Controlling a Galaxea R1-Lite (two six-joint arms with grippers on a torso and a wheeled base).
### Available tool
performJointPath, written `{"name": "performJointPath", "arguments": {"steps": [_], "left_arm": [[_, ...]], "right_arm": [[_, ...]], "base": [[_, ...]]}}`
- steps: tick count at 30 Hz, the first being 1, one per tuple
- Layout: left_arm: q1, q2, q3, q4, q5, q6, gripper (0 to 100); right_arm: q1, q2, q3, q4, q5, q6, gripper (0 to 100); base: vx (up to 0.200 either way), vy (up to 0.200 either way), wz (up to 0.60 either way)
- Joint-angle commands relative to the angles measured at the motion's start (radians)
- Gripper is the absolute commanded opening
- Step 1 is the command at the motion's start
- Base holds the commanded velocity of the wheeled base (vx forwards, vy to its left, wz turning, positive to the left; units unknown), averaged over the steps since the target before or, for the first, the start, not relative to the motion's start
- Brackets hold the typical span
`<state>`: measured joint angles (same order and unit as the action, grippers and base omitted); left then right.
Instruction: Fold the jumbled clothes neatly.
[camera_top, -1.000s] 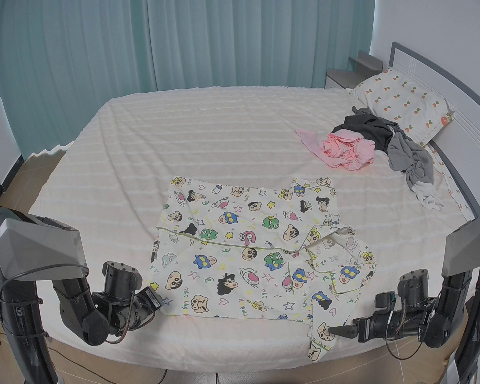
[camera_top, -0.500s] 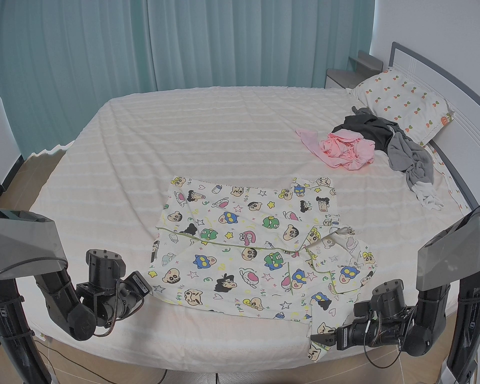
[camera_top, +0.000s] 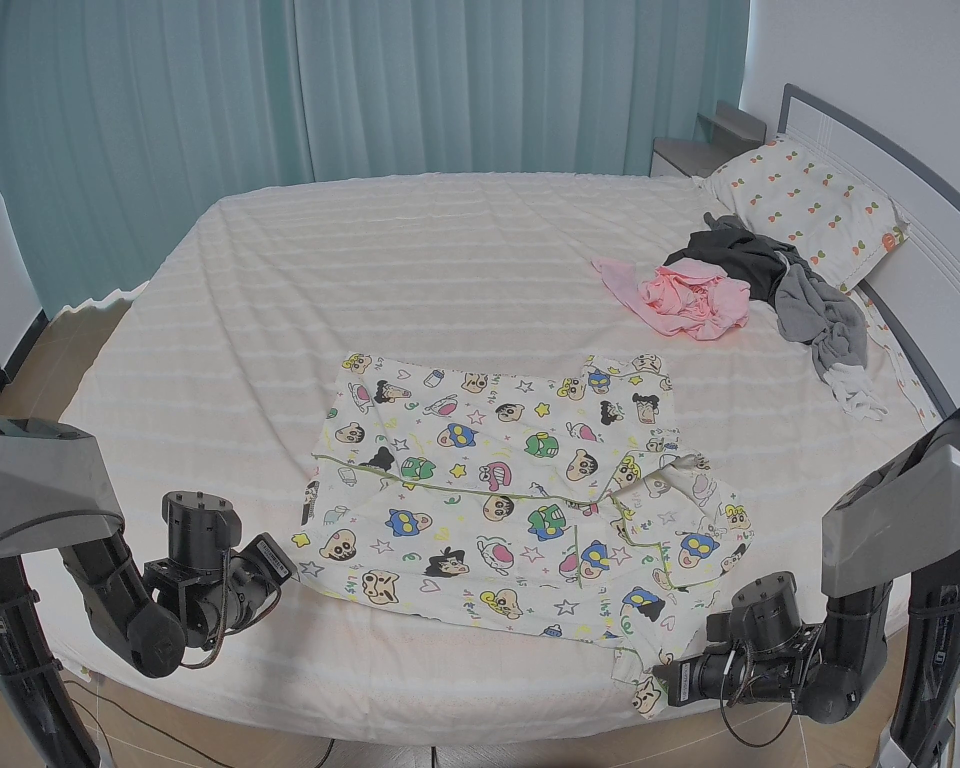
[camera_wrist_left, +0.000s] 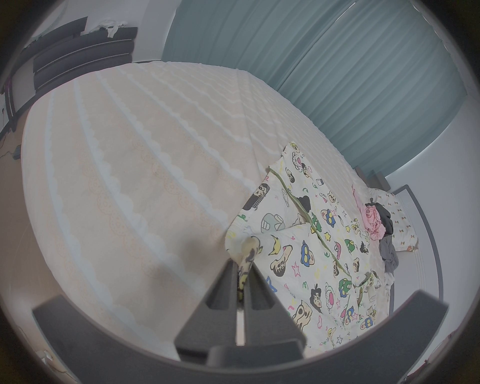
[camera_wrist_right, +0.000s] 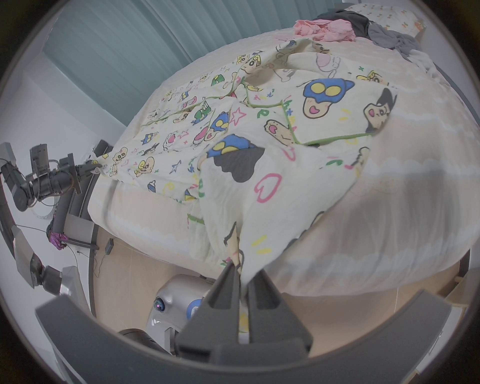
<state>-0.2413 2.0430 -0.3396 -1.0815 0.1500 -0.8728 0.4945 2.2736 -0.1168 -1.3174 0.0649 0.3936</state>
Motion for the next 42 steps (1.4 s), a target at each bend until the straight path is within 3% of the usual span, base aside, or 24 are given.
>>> {"name": "performJointPath", "arguments": {"steps": [1,9,16,18,21,22,25,26,28,39,42], "left_arm": [[-0.001,-0.004,0.001,0.0,0.002,0.0,0],[0.0,-0.043,0.004,0.002,0.011,0.006,0],[0.0,-0.046,0.011,0.002,0.011,0.009,0],[0.0,-0.043,0.011,0.002,0.01,0.009,0],[0.0,-0.044,0.011,0.002,0.01,0.009,0],[0.0,-0.047,0.013,0.005,0.01,0.011,0],[0.0,-0.053,0.016,0.009,0.01,0.029,0],[0.002,-0.06,0.047,0.003,0.008,0.081,0],[0.002,-0.061,0.051,0.002,0.008,0.098,0],[0.013,-0.06,0.045,0.0,0.008,0.097,0],[0.019,-0.06,0.044,0.0,0.005,0.095,0]], "right_arm": [[0.001,-0.065,0.052,-0.023,0.0,0.021,0],[-0.05,-0.174,0.117,-0.103,0.027,0.037,0],[-0.085,-0.261,0.117,0.055,0.159,0.044,0],[-0.089,-0.315,0.117,0.119,0.251,0.045,0],[-0.125,-0.322,0.106,0.132,0.303,0.044,0],[-0.146,-0.316,0.1,0.133,0.317,0.044,100],[-0.169,-0.307,0.097,0.135,0.343,0.044,100],[-0.191,-0.286,0.106,0.145,0.398,0.045,100],[-0.206,-0.279,0.105,0.152,0.411,0.045,100],[-0.229,-0.178,0.088,0.152,0.4,0.005,100],[-0.249,-0.131,0.016,0.153,0.375,-0.001,100]], "base": [[0.0,0.0,0.0],[0.0,0.0,0.0],[0.0,0.0,0.0],[0.0,0.0,0.0],[0.0,0.0,0.0],[0.0,0.0,0.0],[0.0,0.0,0.0],[0.0,0.0,0.0],[0.0,0.0,0.0],[0.0,0.0,0.0],[0.0,0.0,0.0]]}}
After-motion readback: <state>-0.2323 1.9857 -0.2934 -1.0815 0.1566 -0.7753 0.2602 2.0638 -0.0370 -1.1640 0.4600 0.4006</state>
